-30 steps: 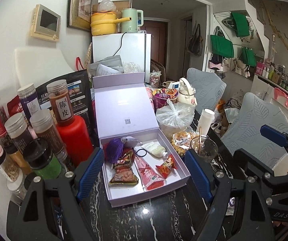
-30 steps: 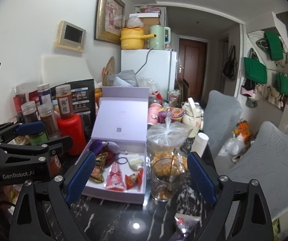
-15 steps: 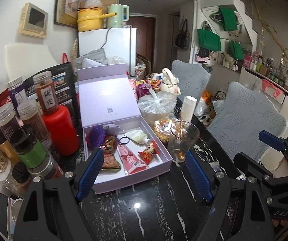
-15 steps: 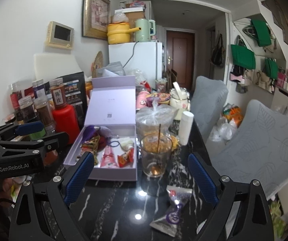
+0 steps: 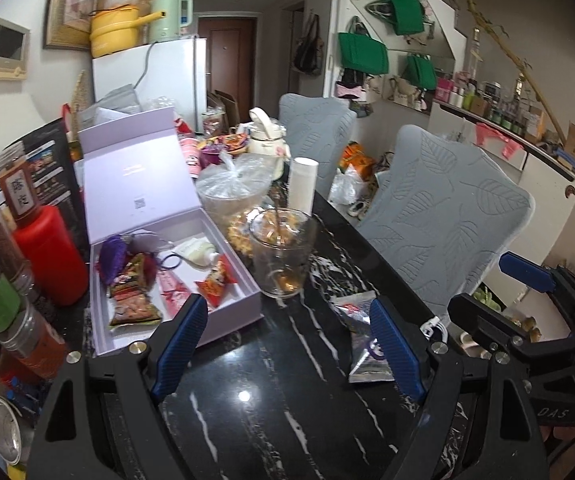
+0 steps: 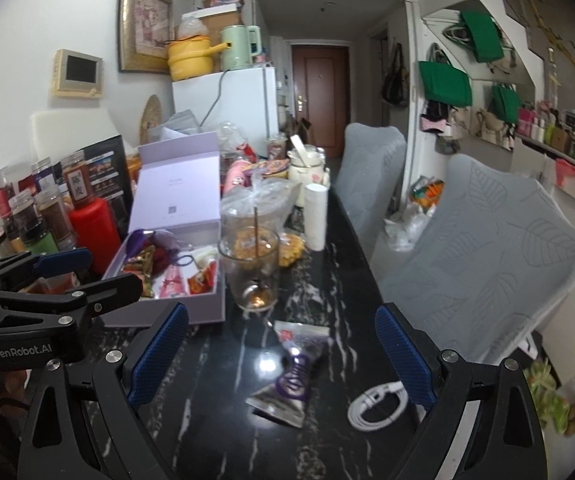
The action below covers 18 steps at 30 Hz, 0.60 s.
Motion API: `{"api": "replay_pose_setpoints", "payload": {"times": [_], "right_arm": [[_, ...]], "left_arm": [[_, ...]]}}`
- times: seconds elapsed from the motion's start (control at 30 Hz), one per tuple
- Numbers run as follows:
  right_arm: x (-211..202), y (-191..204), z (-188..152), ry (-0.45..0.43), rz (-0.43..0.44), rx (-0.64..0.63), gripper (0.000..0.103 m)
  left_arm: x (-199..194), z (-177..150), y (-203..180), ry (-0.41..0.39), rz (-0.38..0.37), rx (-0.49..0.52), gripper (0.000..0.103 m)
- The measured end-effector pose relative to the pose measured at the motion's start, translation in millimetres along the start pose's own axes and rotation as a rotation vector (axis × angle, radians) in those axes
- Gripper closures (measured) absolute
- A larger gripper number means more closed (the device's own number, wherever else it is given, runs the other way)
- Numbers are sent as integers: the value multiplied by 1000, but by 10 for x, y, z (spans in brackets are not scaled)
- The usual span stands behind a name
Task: Organize soft objects
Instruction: 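Move the left tool to the GOZH bag while the right tool approaches the white cable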
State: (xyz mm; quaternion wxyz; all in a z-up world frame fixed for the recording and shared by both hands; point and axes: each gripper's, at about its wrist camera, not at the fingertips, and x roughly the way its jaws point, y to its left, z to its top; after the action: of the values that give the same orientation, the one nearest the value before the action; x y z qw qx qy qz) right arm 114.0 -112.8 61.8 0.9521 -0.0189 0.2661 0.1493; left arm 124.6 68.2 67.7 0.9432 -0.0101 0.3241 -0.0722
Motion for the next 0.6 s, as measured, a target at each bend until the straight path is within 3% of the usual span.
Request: {"api": "replay_pose_setpoints", "payload": {"times": [0.6], "right_arm": [[-36, -744, -358, 43, -109, 88, 7]], "left_arm": [[546, -131, -655, 120, -183, 36, 20]]}}
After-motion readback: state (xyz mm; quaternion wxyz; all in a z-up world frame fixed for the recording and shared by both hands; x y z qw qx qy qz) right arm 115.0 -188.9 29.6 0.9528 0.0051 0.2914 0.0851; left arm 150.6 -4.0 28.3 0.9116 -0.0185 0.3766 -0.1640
